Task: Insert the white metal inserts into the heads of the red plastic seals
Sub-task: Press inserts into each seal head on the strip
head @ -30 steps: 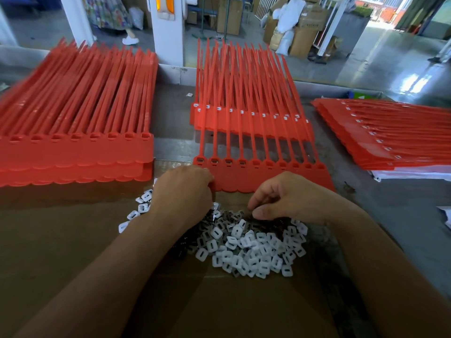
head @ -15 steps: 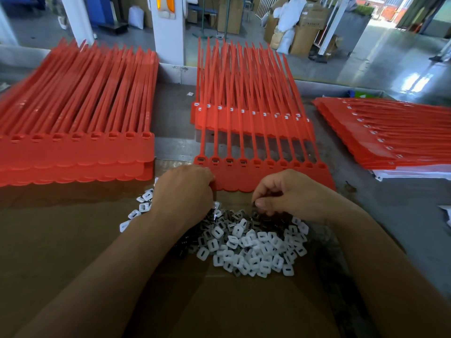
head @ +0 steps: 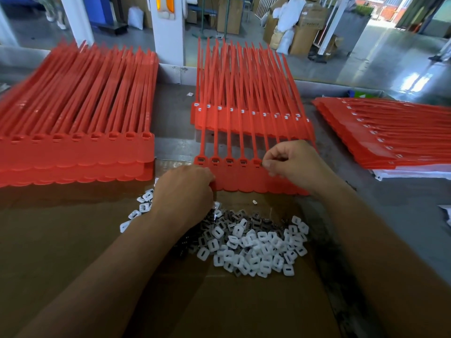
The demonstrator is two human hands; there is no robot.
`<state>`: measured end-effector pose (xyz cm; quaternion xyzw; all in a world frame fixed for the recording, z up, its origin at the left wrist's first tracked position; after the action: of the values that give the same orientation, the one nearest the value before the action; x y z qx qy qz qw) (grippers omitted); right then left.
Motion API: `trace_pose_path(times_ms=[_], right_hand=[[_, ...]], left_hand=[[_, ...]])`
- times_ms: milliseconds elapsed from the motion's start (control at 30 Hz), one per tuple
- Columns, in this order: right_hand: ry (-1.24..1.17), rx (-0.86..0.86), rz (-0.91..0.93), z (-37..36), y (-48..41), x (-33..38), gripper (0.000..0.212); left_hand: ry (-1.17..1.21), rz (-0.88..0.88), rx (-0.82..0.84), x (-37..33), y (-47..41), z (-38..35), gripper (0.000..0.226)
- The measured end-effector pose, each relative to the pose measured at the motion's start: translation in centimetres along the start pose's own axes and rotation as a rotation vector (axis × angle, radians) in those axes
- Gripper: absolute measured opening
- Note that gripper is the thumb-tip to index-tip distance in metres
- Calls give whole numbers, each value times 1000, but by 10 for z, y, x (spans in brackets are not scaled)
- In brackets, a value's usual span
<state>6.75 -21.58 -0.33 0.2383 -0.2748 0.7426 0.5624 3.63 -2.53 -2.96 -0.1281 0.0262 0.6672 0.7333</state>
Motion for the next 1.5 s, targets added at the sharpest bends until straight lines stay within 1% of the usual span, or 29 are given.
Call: trace_pose_path(times_ms=[67,133,267,500,667,767,833,933,1033,1400,1500], right_hand=[[25,-59,3,-2,-8,-4,19],[32,-68,-9,-6,-15,-8,17],[53,-32,-43,-13,-22,-15,14],[177,83,-9,-15,-26,-12,13],[224,92,-14,-17,-27,-11,11],[224,62,-5,-17,-28,-12,15],[190,7,-4,-17,-28,-14,23],[143,-83,-14,-17,-28,-19,27],[117,-95,-28,-17,-30,-22,29],[94,-86,-9,-15,-25,-18,23],[65,-122,52,-14,-17,-9,14]], left_hand=[[2,-11,-8,0,1,1,33],[1,-20,-15,0,2,1,32],[4,-17,-16,0,1,0,32],[6,-19,-13,1,1,-1,32],[6,-22,-15,1,1,0,32],[8,-20,-16,1,1,0,32],[3,-22,-15,1,1,0,32],[-1,-21,-13,0,1,-1,32],[0,-23,-9,0,1,0,31],[-2,-17,-6,0,1,0,32],[4,-18,-4,0,2,1,31]])
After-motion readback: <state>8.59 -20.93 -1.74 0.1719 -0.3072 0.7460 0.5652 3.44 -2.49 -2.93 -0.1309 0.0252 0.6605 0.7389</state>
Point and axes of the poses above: each hand's wrist, its own y-axis away from the middle knuckle, its own z-axis out of the back of the hand, x = y × z, the point moved 3 cm from there along -y, towards the middle knuckle, and after that the axes turned 8 degrees about z, right-handed, at the moved point
